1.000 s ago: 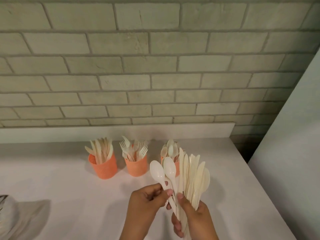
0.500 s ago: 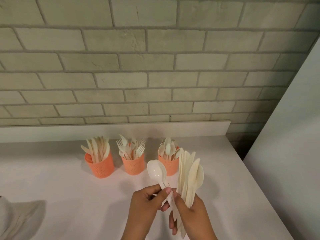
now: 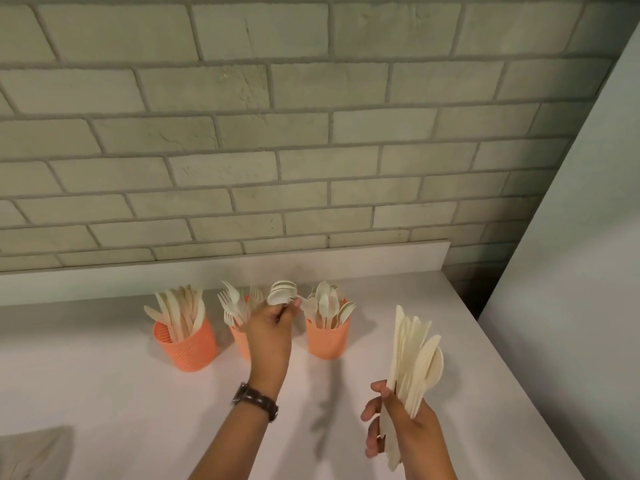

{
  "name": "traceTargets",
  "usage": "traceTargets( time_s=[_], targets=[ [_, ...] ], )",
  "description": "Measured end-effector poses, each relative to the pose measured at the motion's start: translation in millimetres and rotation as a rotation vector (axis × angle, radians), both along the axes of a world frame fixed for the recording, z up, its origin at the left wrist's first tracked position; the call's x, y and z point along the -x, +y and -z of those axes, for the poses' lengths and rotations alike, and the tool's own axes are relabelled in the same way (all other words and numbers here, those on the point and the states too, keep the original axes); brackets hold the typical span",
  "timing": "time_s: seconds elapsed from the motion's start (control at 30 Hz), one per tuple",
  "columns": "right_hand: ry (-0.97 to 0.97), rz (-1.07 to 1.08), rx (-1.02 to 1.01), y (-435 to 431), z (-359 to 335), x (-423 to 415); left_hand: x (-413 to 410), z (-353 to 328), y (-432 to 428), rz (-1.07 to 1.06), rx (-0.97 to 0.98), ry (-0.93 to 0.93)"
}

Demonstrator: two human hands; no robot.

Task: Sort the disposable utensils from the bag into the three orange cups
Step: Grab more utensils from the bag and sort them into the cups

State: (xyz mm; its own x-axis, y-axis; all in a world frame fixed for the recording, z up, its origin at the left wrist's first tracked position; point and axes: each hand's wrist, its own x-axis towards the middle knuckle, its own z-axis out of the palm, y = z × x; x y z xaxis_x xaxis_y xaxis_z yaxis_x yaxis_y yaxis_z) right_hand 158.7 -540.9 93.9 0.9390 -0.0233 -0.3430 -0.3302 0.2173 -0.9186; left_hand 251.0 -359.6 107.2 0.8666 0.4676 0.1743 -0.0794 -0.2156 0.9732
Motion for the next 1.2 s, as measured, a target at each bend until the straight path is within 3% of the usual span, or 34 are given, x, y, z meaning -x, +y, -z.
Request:
traceTargets(
  time_s=[0.13,0.23,0.3,0.47,0.57,0.7,0.83,0.93,1.07,1.2],
  targets=[
    [-0.024,-0.025,0.016,0,-2,-4,-27,29,-13,0.015,-0.192,0.098],
    [-0.056,-0.057,0.039,1,-1,-5,-34,45,-21,0.028,-0.492,0.213],
    [-0.051,-0.077,0.009,3,-2,-6,-36,46,-23,0.016,-0.542,0.261],
    [0.025,-0.111,-0.195,5,-6,-8,-22,36,-14,0.118,-0.241,0.197],
    [0.027,-0.123,-0.248,5,-8,-7,3,29,-10,0.084,-0.161,0.218],
    [0.006,-0.155,-0.241,11,-11,-1,52,12,-12,0.071,-0.056,0.197],
    [-0.007,-0.246,-0.158,23,-15,9,95,-8,-18,0.213,0.209,0.245],
    [-0.002,-0.348,-0.088,33,-19,18,113,-15,-17,0.259,0.259,0.239],
    [0.032,-0.463,-0.042,44,-22,27,123,-17,-4,0.167,0.287,0.223],
    [0.023,-0.412,-0.084,54,-19,28,126,-21,16,0.075,0.328,0.187]
  ],
)
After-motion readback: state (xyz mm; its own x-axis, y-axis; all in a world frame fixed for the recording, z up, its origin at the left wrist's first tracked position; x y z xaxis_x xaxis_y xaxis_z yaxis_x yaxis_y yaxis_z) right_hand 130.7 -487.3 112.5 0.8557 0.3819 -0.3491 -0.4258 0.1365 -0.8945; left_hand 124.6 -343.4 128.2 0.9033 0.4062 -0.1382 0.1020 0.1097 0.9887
